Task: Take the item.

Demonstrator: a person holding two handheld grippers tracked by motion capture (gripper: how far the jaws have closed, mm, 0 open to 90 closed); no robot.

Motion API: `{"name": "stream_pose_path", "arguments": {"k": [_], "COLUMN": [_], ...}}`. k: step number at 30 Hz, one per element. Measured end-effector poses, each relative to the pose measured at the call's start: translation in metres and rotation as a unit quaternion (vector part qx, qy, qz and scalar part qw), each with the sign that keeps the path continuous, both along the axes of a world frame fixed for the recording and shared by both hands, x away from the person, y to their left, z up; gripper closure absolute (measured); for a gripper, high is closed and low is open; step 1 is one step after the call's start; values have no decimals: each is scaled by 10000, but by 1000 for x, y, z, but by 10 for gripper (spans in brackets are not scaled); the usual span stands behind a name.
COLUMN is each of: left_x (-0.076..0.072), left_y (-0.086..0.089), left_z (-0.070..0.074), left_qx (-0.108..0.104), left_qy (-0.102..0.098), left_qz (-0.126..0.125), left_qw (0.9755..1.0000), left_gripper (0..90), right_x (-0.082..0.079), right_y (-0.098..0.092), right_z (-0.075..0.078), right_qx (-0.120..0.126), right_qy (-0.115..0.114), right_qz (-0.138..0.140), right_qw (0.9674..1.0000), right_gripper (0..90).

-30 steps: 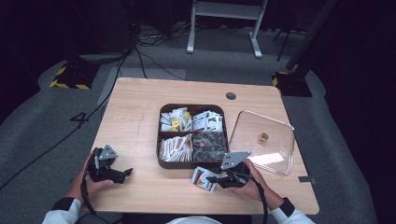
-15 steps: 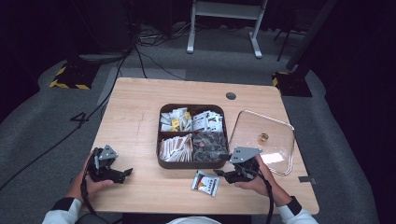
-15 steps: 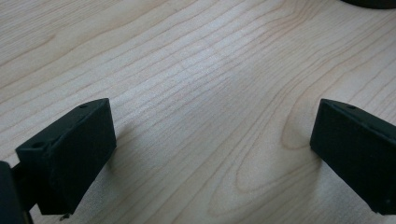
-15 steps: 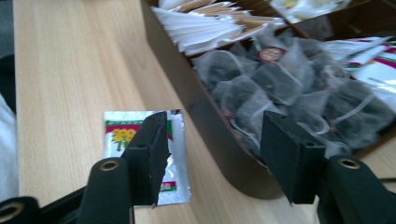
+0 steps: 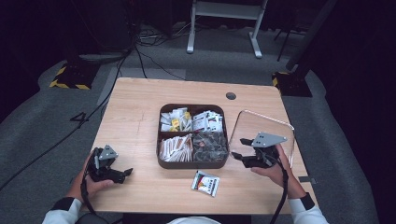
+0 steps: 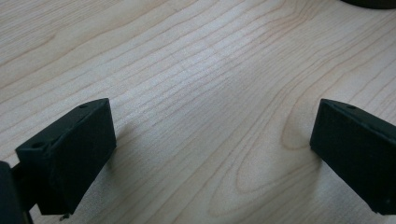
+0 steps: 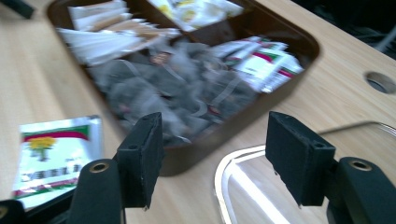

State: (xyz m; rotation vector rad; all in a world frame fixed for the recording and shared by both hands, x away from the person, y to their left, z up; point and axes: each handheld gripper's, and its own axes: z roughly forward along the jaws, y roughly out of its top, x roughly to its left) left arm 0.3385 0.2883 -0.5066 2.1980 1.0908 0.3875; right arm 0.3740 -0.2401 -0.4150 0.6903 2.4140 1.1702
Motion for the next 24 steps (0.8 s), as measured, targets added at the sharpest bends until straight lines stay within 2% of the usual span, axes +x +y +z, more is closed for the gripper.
{"name": "stream_pose_path", "arguments": {"k": [2,3,4,5,8,12,13,20,22,23,24], "left_x": [0,0,0,0,0,0,0,0,0,0,0], "left_y": [0,0,0,0,0,0,0,0,0,0,0], "left_z": [0,0,0,0,0,0,0,0,0,0,0], "left_qx": [2,1,1,-1,1,1,0,1,0,1,1], "left_qy": [0,0,-1,0,1,1,2,1,0,0,1], "left_qz": [-1,-1,0,4,2,0,3,1,2,1,1], "left_qw": [10000,10000,10000,10000,10000,10000,10000,10000,10000,10000,10000], "left_gripper": [5,4,4,5,4,4,5,5,5,5,4], "right_x": [7,16,16,21,37,58,67,85,91,91,94], "right_y": [-10,-21,-21,-27,-46,-66,-73,-84,-89,-89,-92], "right_z": [0,-1,-1,-2,-8,-20,-27,-46,-52,-52,-55], "right_qx": [-22,-114,-114,-141,-122,-269,-384,-505,-497,-497,-399], "right_qy": [-3,-23,-23,-18,93,246,338,534,694,694,755], "right_qz": [-185,-406,-406,-525,-840,-1291,-1419,-1613,-1694,-1694,-1742], "right_qw": [9998,9991,9991,9985,9963,9910,9886,9842,9819,9819,9810], "right_gripper": [377,377,377,377,376,366,365,363,363,363,364]}}
